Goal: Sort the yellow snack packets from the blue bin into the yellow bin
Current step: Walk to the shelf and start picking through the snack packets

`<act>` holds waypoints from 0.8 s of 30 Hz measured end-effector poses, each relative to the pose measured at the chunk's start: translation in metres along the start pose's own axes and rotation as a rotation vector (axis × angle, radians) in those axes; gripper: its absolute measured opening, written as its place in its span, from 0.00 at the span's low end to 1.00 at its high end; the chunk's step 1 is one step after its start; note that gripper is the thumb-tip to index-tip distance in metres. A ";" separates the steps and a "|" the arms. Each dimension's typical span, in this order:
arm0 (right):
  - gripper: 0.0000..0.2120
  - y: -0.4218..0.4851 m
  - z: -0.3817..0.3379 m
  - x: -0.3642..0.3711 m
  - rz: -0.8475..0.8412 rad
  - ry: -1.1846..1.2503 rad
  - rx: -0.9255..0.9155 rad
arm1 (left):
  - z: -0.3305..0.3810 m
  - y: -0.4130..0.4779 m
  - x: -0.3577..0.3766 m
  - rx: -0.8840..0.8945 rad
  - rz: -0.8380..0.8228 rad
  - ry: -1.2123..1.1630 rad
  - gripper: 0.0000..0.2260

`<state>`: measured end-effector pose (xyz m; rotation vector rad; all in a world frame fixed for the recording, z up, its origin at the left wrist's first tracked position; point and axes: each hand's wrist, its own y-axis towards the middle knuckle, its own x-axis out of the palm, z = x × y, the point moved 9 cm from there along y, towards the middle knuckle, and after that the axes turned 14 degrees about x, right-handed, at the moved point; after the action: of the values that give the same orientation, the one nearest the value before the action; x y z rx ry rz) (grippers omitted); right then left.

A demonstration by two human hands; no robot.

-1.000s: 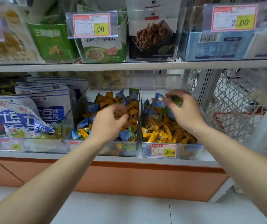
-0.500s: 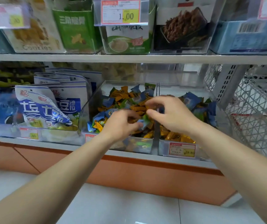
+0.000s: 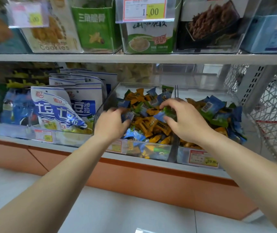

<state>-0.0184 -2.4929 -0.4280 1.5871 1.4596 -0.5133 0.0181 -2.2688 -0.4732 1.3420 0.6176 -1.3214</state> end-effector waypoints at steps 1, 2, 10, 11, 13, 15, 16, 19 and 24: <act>0.13 0.000 -0.001 0.002 0.010 -0.019 -0.016 | 0.000 0.003 0.009 0.000 -0.047 -0.040 0.25; 0.14 0.000 -0.001 0.002 0.023 -0.011 -0.015 | 0.001 0.005 0.015 0.000 -0.073 -0.087 0.28; 0.13 0.004 0.011 0.006 0.023 0.121 0.040 | 0.003 0.015 0.005 0.063 0.063 -0.445 0.14; 0.13 0.004 0.010 0.006 0.026 0.118 0.041 | 0.003 0.015 0.005 0.062 0.067 -0.468 0.14; 0.14 0.003 0.010 0.006 0.030 0.128 0.050 | -0.001 0.013 0.001 0.040 0.104 -0.485 0.13; 0.17 0.002 0.010 0.002 0.041 0.171 0.079 | -0.008 0.010 -0.012 -0.016 0.206 -0.500 0.14; 0.19 0.002 0.011 -0.001 0.056 0.201 0.105 | -0.012 0.009 -0.020 -0.041 0.262 -0.516 0.14; 0.20 0.001 0.007 -0.010 0.079 0.274 0.147 | -0.018 0.004 -0.032 -0.099 0.285 -0.510 0.13; 0.17 -0.008 -0.009 -0.010 0.027 0.261 0.095 | -0.002 -0.008 -0.006 -0.038 -0.068 -0.385 0.15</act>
<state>-0.0306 -2.4915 -0.4185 1.7999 1.6241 -0.3743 0.0098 -2.2630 -0.4705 1.0044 0.4220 -1.5641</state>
